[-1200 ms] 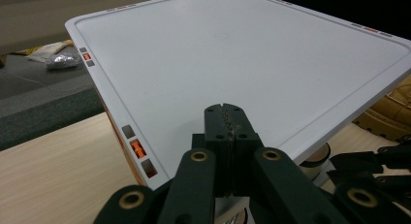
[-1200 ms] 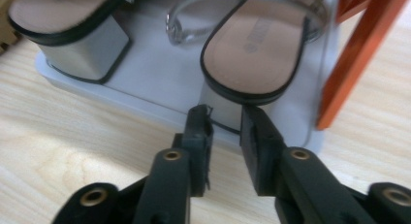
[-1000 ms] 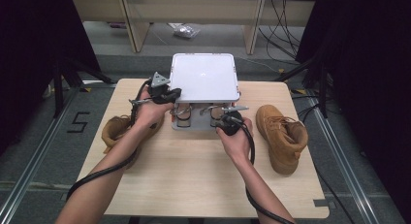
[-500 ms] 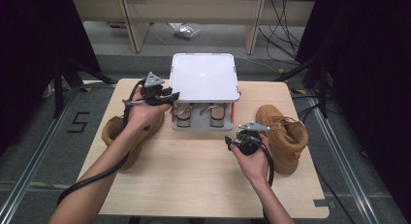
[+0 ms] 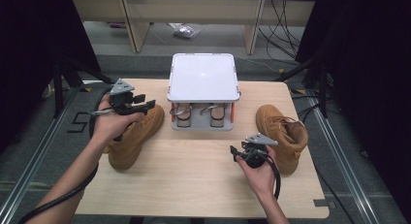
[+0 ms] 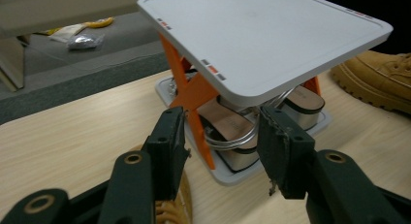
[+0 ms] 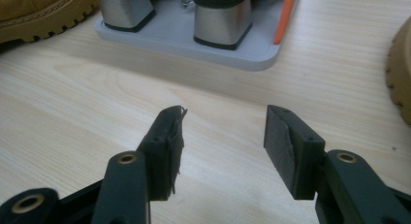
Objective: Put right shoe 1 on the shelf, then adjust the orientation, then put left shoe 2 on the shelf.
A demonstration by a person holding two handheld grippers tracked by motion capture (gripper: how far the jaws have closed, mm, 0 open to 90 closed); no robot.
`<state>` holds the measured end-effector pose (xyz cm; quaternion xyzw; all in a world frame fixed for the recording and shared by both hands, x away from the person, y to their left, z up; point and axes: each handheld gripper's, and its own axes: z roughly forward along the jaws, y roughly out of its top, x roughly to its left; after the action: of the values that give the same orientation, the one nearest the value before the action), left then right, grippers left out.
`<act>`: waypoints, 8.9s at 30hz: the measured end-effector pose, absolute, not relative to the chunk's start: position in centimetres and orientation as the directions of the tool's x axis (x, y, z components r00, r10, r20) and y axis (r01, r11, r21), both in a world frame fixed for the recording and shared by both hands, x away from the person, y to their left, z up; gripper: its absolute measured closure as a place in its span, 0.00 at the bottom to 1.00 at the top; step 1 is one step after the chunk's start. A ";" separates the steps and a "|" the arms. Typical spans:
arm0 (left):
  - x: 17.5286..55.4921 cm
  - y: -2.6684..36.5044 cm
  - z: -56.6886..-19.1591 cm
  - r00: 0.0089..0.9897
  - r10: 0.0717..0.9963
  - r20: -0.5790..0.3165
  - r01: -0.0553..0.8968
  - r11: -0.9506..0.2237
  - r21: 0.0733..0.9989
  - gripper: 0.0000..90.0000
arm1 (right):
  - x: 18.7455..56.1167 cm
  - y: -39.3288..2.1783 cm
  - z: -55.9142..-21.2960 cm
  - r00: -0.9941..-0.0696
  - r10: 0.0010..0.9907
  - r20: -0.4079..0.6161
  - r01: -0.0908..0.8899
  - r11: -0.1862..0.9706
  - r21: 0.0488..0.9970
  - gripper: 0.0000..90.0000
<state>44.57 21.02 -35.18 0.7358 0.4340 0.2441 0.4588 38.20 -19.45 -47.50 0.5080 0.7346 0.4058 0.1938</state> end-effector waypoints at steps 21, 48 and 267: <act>41.9 24.6 -35.2 0.425 0.904 -0.030 0.443 -0.179 0.878 0.55 | 37.4 -20.0 -46.5 -0.436 0.885 0.162 0.580 0.139 0.803 0.51; 40.4 29.5 -37.1 0.340 0.940 -0.025 0.575 -0.187 0.796 0.56 | 36.6 -19.2 -45.8 -0.428 0.885 0.184 0.619 0.139 0.773 0.48; 44.6 31.4 -36.0 0.086 0.860 -0.504 0.662 0.329 0.674 0.92 | 37.0 -20.4 -47.0 -0.415 0.886 0.207 0.655 0.133 0.744 0.49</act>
<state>44.65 31.40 -35.98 0.5696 0.6678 0.1059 0.4674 37.04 -20.44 -46.99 0.5214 0.7390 0.4019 0.1435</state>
